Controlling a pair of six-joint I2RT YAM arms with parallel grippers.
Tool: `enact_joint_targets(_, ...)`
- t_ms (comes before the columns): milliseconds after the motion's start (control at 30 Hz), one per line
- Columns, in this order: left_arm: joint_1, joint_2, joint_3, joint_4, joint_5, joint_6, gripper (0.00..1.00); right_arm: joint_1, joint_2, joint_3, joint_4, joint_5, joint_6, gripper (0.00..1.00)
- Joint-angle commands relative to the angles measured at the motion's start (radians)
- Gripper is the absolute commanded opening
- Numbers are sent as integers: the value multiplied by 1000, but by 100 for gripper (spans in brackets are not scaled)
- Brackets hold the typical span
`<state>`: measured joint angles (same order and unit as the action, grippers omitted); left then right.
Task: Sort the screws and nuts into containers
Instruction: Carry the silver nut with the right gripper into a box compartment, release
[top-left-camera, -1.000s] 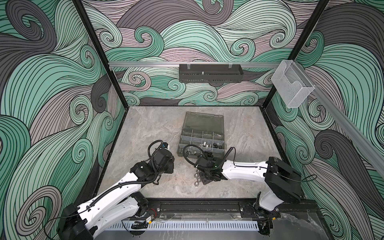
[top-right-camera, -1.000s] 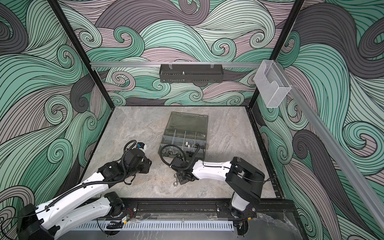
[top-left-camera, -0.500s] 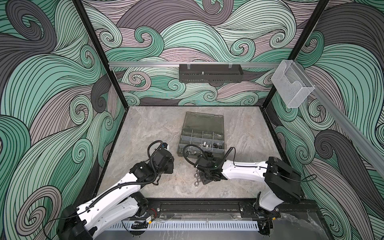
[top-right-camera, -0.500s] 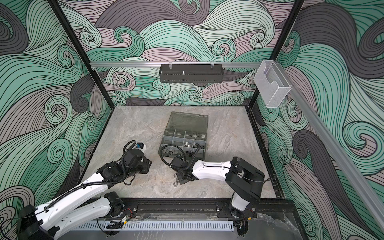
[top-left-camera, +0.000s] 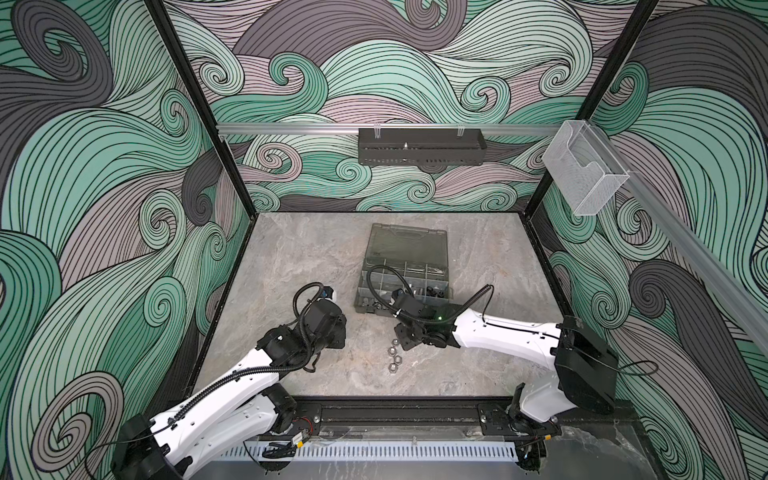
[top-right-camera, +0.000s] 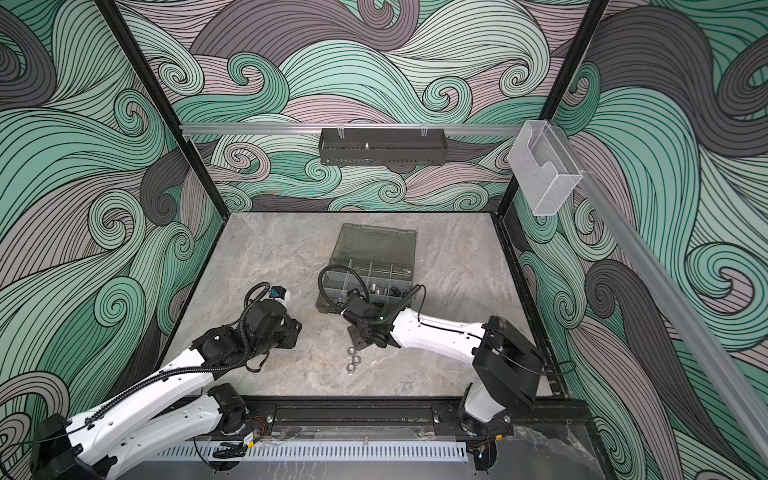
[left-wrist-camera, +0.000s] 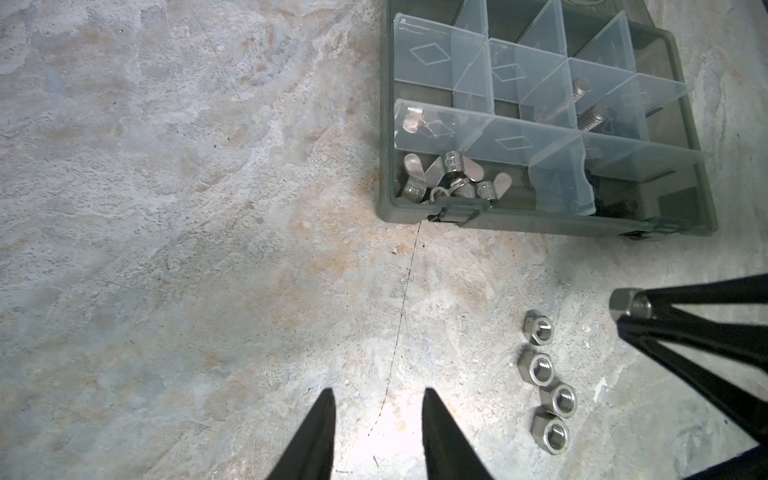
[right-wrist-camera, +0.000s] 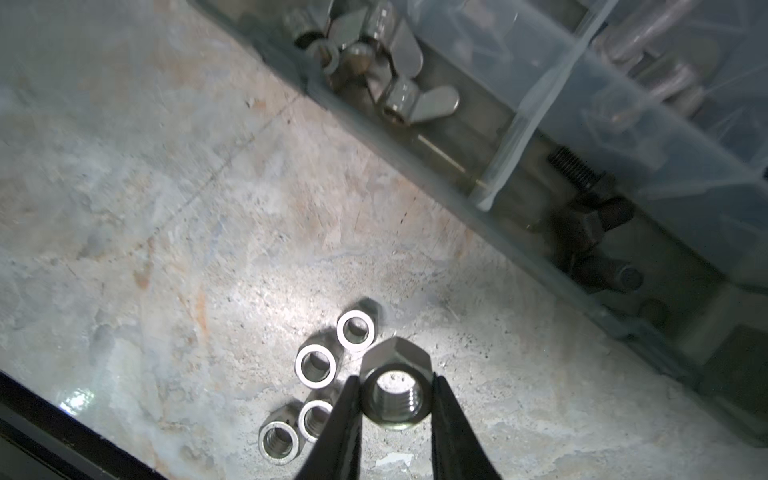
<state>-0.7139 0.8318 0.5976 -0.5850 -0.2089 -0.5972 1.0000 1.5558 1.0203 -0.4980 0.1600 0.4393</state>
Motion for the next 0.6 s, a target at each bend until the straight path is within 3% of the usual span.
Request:
enact_joint_targets(0,7,-21,-8,-20,-21,-21,38,-49,2,63,-21,7,-84,26)
enact_joint_targets(233,7,-34,-10,-24,-10,-18,38,-160,113,246,-20,-37,-191,26)
enact_joint_targets(567,6,-40,-25,-2,33,-29,38,-241,304,453,-32,-81,-259,26)
